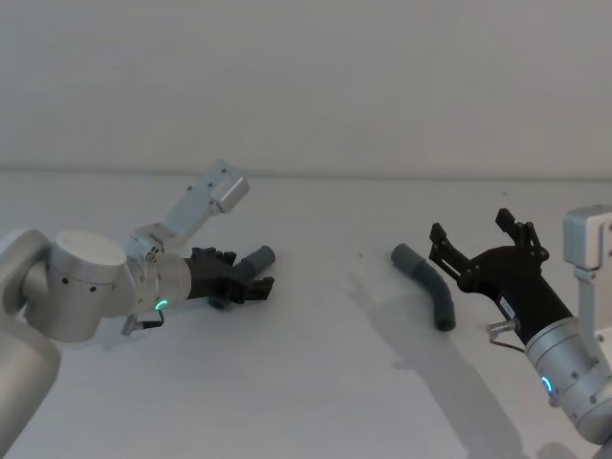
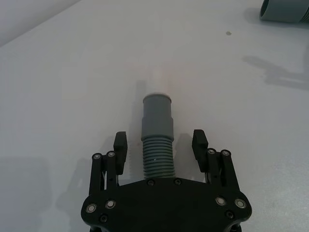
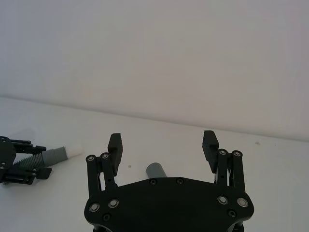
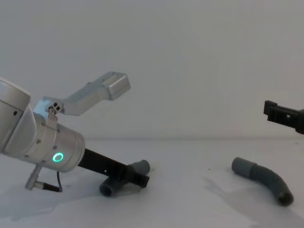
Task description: Use both hands to pick up one end of the pipe from the table, align the ends, and insert them.
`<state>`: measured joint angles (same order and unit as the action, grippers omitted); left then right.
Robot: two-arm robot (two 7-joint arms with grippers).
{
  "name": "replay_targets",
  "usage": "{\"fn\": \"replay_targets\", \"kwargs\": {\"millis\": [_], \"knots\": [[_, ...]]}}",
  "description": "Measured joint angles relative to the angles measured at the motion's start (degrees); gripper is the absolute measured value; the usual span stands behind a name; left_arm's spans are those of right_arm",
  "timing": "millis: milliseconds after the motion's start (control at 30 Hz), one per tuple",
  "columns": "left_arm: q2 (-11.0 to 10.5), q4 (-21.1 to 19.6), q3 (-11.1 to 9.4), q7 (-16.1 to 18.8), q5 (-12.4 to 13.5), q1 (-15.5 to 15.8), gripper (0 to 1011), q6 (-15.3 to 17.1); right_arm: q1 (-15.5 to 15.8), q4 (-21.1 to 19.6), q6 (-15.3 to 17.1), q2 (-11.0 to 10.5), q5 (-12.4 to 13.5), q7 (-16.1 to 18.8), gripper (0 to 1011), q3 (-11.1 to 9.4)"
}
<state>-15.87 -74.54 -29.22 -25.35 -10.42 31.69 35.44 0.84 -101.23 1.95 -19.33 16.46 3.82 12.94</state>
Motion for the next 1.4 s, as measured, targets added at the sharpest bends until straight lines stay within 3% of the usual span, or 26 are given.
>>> {"fn": "replay_targets", "kwargs": {"millis": [1400], "knots": [[-0.1, 0.0, 0.1, 0.0, 0.3, 0.0, 546, -0.1, 0.0, 0.0, 0.0, 0.0, 0.0, 0.0, 1003, 0.0]]}}
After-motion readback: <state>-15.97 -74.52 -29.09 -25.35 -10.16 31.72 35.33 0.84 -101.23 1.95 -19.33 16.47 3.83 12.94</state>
